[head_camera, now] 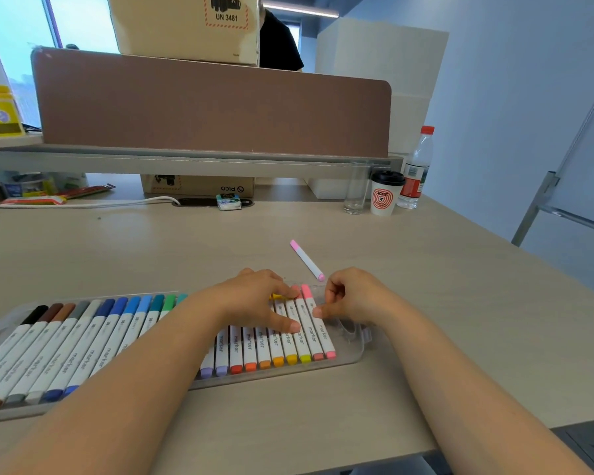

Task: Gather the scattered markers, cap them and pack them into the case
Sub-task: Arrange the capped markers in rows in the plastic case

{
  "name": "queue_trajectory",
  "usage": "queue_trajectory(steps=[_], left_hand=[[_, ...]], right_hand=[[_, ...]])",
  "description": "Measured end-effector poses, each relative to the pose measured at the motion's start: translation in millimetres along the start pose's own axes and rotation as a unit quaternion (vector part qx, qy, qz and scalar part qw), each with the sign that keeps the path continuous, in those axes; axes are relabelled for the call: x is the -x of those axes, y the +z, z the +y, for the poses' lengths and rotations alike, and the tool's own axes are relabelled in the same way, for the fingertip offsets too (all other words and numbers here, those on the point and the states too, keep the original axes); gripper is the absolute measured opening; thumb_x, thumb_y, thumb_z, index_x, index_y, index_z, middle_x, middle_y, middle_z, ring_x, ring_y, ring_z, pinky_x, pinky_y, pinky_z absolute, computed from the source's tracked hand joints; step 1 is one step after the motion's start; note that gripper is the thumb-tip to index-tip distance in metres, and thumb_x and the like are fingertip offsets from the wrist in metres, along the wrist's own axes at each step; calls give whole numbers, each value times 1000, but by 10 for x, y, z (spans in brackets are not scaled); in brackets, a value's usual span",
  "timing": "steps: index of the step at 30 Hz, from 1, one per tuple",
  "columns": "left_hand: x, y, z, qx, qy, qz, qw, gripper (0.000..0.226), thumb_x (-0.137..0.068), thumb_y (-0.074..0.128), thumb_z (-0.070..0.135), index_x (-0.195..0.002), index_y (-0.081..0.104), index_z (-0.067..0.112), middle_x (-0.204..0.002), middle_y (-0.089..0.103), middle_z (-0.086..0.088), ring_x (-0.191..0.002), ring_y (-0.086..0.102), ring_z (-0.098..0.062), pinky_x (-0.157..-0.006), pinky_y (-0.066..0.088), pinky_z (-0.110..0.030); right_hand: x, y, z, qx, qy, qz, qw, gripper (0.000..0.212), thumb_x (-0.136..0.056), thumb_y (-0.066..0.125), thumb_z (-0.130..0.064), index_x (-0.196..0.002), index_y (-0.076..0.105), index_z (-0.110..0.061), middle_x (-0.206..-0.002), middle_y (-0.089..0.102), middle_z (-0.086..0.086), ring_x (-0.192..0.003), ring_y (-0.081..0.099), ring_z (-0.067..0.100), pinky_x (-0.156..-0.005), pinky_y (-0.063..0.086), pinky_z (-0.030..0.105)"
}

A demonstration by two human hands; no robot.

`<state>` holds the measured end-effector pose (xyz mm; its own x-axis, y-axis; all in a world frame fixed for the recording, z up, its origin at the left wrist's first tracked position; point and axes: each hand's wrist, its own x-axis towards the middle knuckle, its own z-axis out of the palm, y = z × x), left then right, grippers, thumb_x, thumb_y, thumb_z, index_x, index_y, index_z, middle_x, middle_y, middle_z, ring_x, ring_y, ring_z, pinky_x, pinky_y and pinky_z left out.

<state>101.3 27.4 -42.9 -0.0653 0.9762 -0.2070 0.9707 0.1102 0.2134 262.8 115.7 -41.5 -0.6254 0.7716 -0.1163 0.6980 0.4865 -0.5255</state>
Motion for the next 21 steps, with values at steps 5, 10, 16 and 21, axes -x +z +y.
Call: queue_trajectory(steps=[5, 10, 16, 21], left_hand=[[-11, -4, -40, 24, 5, 18, 1000, 70, -76, 62, 59, -138, 37, 40, -144, 35, 7, -131, 31, -17, -108, 31, -39], [-4, -29, -60, 58, -25, 51, 997, 62, -80, 62, 52, -136, 42, 33, -135, 46, 6, -120, 45, -14, -98, 39, -31], [10, -24, -77, 52, -42, 59, 996, 65, -80, 60, 55, -136, 43, 30, -129, 52, 4, -118, 47, -15, -95, 41, -31], [-1, -16, -85, 56, -41, 55, 996, 65, -81, 60, 54, -138, 42, 29, -130, 51, 2, -119, 47, -17, -95, 40, -32]], right_hand=[[-154, -8, 20, -50, -22, 128, 990, 11, -79, 72, -23, -78, 64, -16, -77, 62, -4, -75, 57, 13, -66, 45, 23], [-493, -31, -20, 38, -30, 121, 991, 29, -90, 55, -13, -118, 63, -10, -122, 61, 10, -112, 55, 25, -95, 43, 33], [-860, 111, -75, 102, -47, 80, 990, 41, -88, 62, -20, -128, 57, -20, -137, 51, 6, -122, 50, 23, -98, 37, 26], [-943, 111, -67, 125, -43, 112, 985, 26, -83, 67, -16, -109, 70, -16, -117, 65, 7, -107, 59, 24, -90, 43, 26]])
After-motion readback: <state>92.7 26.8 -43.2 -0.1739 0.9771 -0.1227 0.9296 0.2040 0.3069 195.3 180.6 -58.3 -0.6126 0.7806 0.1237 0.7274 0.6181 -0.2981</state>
